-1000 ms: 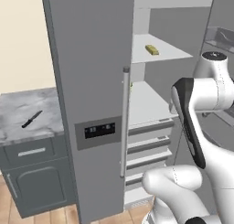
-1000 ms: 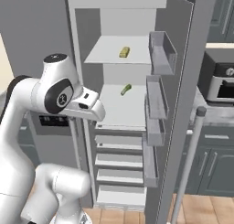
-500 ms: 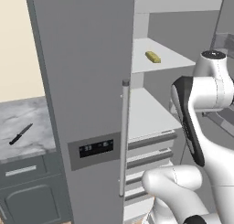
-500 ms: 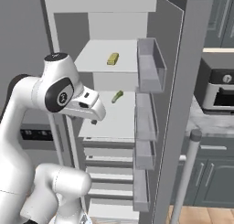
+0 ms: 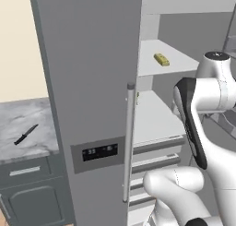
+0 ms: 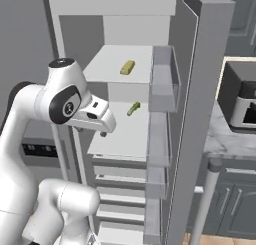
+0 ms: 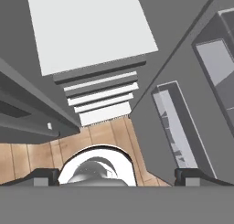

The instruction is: Retrieve the butter from the fridge and place it on a plate on the dining table. Then retrieve the butter knife by the fridge and place it near the plate.

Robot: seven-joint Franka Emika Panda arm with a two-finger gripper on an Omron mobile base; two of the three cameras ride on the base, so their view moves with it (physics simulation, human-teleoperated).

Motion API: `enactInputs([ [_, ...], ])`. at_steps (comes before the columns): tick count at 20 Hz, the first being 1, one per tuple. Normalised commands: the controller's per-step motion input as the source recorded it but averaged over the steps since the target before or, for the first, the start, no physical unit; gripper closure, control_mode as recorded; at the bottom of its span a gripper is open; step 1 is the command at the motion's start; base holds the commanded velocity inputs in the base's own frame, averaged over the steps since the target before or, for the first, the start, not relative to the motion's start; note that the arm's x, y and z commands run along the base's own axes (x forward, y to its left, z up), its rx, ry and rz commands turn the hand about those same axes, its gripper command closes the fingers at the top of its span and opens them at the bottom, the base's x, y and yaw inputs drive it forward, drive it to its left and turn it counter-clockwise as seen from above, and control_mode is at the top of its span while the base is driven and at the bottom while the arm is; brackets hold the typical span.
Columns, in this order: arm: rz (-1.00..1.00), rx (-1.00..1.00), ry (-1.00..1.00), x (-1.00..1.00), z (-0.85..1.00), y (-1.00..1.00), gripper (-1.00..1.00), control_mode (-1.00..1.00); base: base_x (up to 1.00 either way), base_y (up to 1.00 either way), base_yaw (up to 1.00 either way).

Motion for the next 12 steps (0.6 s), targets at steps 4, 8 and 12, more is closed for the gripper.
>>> enactInputs([
  [4,0.00,0.00,0.00,0.00,0.00,0.00,-1.00,1.00,0.18,-0.24,0.25],
  [8,0.00,0.00,0.00,0.00,0.00,0.00,-1.00,1.00,0.21,-0.23,0.12],
  [12,0.00,0.00,0.00,0.00,0.00,0.00,-1.00,1.00,0.00,-0.06,-0.02],
])
